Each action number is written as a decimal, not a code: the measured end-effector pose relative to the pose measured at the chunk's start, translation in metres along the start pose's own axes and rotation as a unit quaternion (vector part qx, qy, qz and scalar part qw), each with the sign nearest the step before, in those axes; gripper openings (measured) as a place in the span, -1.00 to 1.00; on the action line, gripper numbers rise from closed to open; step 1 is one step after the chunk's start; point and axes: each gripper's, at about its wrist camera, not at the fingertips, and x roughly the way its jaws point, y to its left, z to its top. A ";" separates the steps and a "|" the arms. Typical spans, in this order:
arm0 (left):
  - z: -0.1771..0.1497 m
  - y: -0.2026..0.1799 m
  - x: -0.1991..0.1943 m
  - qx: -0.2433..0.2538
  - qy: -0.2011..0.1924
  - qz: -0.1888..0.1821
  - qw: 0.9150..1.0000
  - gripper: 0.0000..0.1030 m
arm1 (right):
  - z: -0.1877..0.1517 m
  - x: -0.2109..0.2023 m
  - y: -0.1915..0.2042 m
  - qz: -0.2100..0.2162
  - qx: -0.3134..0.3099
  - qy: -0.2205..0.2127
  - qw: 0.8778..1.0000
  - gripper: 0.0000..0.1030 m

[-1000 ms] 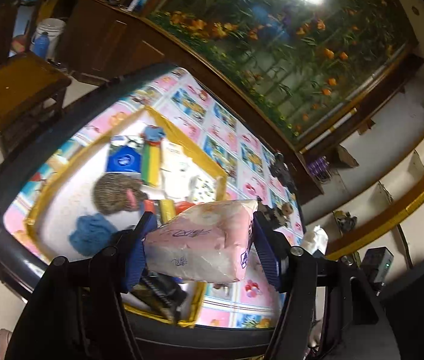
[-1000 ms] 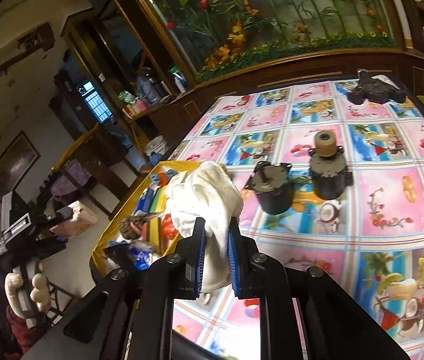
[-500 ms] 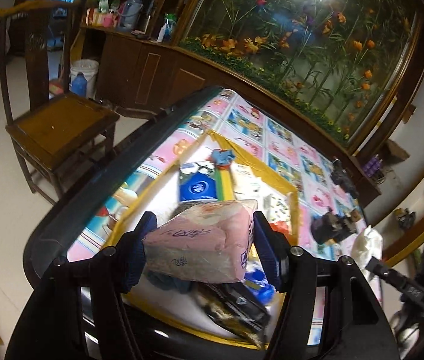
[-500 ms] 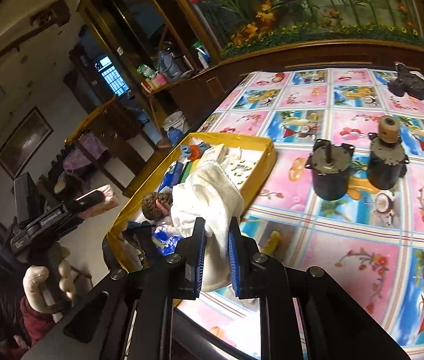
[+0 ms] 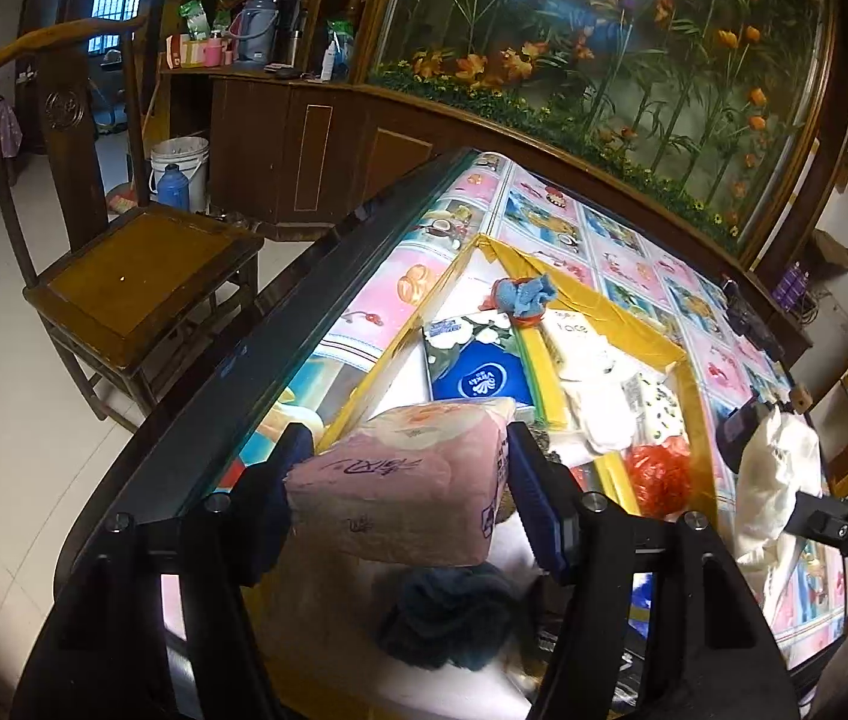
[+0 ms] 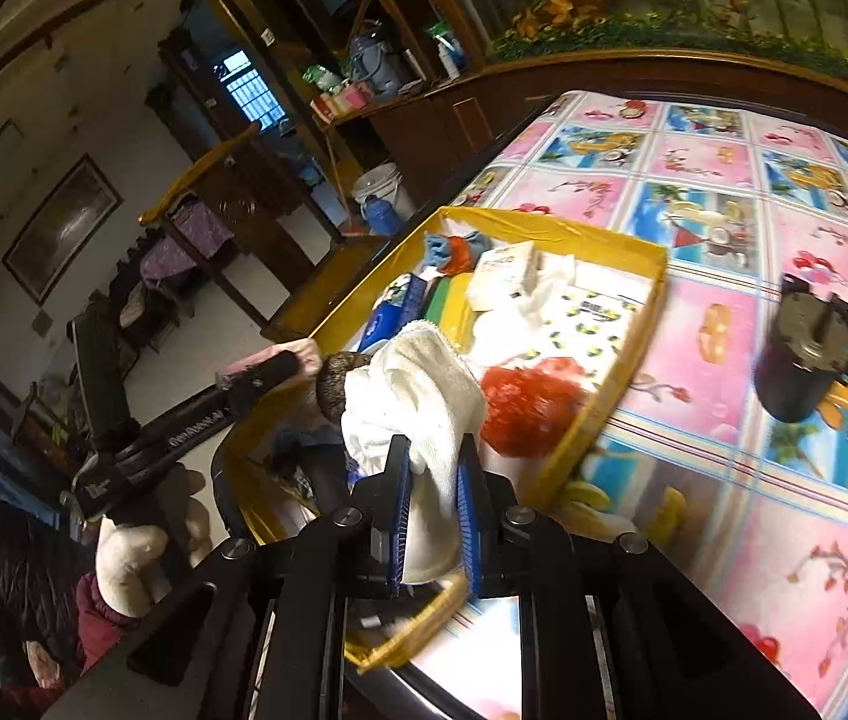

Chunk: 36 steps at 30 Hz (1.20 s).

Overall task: Organize soft objects
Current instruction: 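Carry the pink pack and white cloth over the yellow tray with both tools, then lower the pink pack and white cloth into the tray and open both tools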

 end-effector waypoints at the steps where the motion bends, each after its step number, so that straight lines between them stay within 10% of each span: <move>1: 0.000 0.000 0.002 0.003 -0.001 0.002 1.000 0.25 | 0.004 0.006 0.004 0.002 -0.002 0.003 1.000 -0.73; 11: -0.008 0.010 0.019 0.007 0.042 0.006 0.999 0.53 | 0.047 0.090 0.037 0.016 -0.005 0.032 0.999 -0.73; 31: -0.003 0.026 -0.024 -0.040 -0.023 -0.037 0.998 0.53 | 0.036 0.203 0.054 -0.008 -0.014 0.147 0.989 -0.71; 36: -0.005 0.015 -0.029 -0.023 -0.026 -0.029 0.999 0.53 | 0.038 0.185 0.059 -0.017 -0.022 0.120 0.992 -0.14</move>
